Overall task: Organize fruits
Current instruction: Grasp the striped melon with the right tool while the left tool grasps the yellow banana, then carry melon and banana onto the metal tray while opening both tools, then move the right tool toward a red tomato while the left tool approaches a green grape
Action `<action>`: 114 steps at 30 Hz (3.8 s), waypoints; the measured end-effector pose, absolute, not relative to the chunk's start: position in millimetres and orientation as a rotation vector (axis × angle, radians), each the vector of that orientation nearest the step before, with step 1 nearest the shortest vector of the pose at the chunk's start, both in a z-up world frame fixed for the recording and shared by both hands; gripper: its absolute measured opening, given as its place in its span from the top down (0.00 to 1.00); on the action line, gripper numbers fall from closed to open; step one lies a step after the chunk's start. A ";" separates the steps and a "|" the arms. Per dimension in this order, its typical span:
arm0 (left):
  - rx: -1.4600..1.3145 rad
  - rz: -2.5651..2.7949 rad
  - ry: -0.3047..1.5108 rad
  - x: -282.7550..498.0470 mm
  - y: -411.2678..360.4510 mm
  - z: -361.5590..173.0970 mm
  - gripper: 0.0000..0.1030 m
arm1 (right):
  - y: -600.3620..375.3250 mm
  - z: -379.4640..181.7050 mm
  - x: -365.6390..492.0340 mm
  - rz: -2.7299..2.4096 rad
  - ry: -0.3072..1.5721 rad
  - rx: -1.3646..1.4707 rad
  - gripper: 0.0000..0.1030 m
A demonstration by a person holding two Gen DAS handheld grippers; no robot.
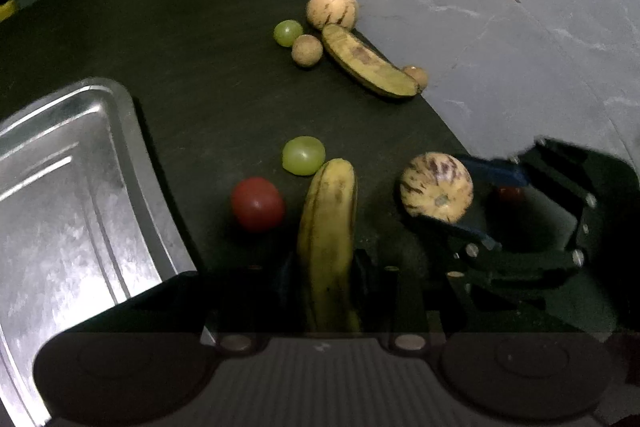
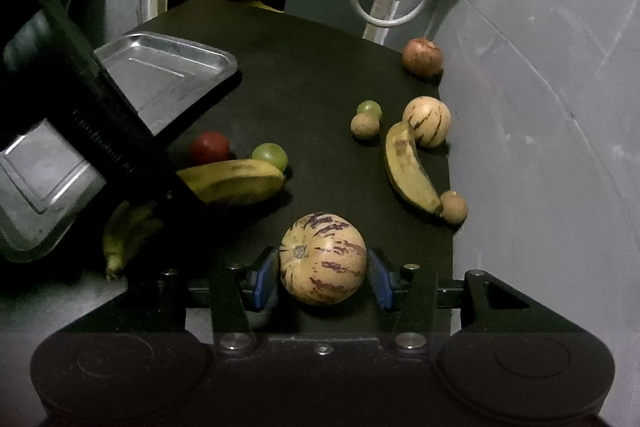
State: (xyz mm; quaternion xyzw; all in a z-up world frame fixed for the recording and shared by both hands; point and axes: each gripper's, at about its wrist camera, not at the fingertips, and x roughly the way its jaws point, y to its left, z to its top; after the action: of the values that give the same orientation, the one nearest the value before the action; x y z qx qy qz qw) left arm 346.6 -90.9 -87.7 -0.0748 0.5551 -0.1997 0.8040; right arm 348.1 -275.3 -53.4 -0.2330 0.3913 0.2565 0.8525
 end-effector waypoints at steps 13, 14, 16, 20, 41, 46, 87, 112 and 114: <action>-0.495 -0.320 1.300 318.3 -70.8 -97.7 0.68 | -289.3 -45.8 312.2 0.500 0.853 -0.325 0.51; -0.518 -0.320 1.303 314.0 -67.9 -98.9 0.68 | -289.2 -45.2 308.8 0.499 0.858 -0.316 0.51; -0.570 -0.316 1.315 304.2 -63.7 -100.5 0.68 | -288.7 -44.2 302.3 0.497 0.862 -0.305 0.51; -0.651 -0.338 1.311 284.9 -59.7 -96.7 0.68 | -285.5 -43.6 291.3 0.482 0.868 -0.291 0.51; -0.822 -0.365 1.093 265.6 62.7 -69.6 0.68 | -197.2 -21.3 308.6 0.464 0.821 -0.245 0.51; -0.805 -0.294 1.046 287.1 109.6 -67.2 0.68 | -151.2 -20.5 330.5 0.525 0.796 -0.249 0.51; -0.544 -0.021 0.950 295.0 150.3 -51.3 0.01 | -107.1 -8.9 316.8 0.473 0.727 -0.243 0.09; -0.283 -0.009 1.081 176.9 49.9 -35.1 0.01 | -215.6 -8.4 232.8 0.585 0.798 -0.220 0.01; -0.266 -0.024 1.096 177.7 40.7 -35.4 0.01 | -223.1 -10.0 229.5 0.588 0.807 -0.226 0.01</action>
State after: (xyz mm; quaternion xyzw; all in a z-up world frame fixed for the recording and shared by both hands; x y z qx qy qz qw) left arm 177.7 40.7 -35.4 -0.1261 0.5193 -0.0116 0.8452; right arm 229.5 -223.1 -10.0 -0.1083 0.3859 0.2815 0.8719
